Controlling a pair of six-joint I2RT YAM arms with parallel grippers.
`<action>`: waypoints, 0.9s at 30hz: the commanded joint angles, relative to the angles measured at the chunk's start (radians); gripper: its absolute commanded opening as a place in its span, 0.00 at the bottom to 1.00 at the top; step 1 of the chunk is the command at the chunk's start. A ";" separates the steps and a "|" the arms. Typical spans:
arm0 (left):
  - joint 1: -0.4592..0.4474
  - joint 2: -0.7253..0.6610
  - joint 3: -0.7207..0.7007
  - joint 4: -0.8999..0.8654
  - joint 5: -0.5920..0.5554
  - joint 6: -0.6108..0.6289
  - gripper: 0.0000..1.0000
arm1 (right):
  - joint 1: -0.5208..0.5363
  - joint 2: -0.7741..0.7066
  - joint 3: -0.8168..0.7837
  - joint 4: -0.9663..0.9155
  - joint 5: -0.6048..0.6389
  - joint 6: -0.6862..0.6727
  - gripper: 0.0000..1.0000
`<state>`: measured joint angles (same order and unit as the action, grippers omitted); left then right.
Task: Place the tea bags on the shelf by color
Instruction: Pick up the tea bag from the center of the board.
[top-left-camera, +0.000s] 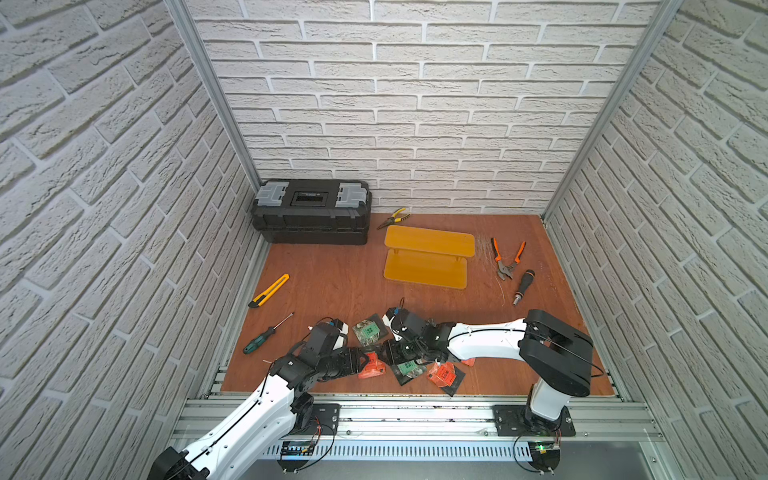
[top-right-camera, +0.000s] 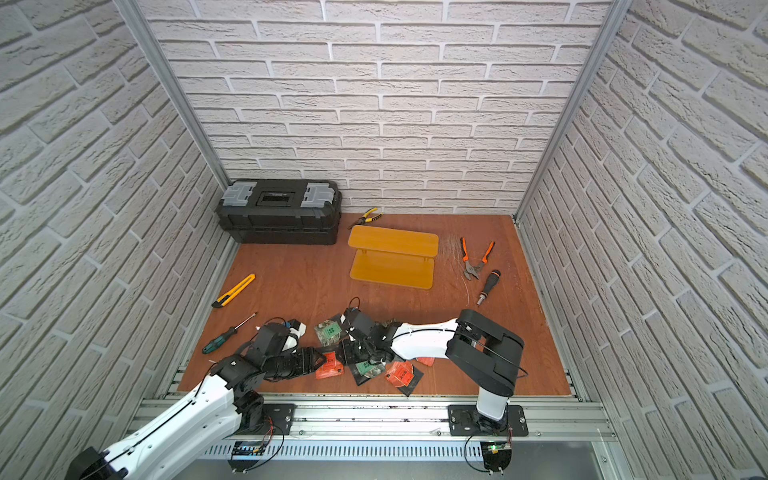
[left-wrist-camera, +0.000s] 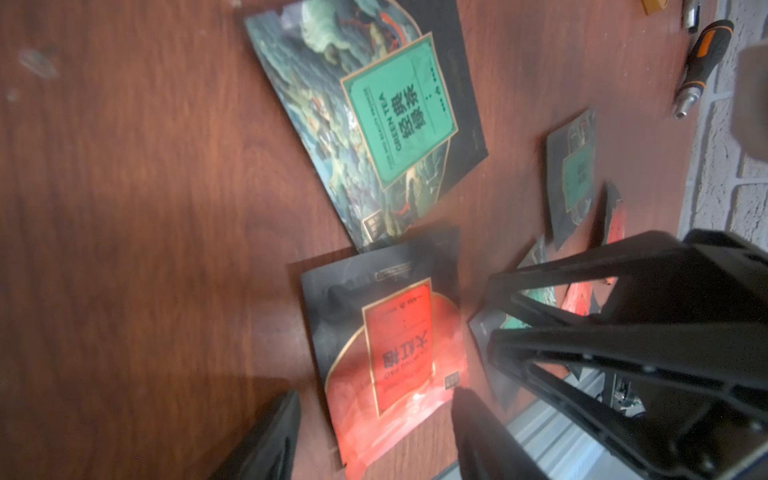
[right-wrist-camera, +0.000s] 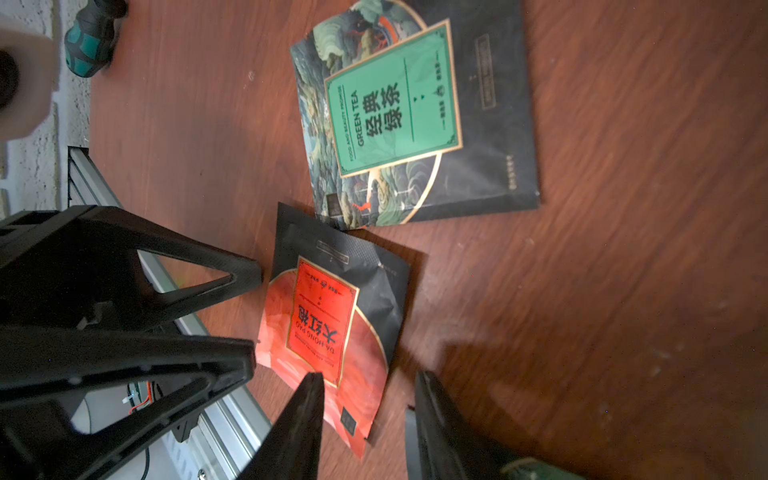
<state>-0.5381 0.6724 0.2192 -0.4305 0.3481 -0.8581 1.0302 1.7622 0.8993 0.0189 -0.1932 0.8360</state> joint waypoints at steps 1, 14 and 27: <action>-0.003 0.008 -0.018 0.049 0.017 0.007 0.62 | -0.007 0.014 0.018 0.025 -0.012 0.017 0.40; -0.004 0.024 -0.018 0.082 0.022 0.005 0.53 | -0.023 0.046 0.016 0.051 -0.031 0.043 0.36; -0.003 -0.036 0.020 0.027 -0.025 0.001 0.47 | -0.036 0.044 0.010 0.054 -0.037 0.043 0.35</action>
<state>-0.5381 0.6498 0.2119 -0.3954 0.3450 -0.8585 0.9985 1.7966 0.8997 0.0460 -0.2268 0.8688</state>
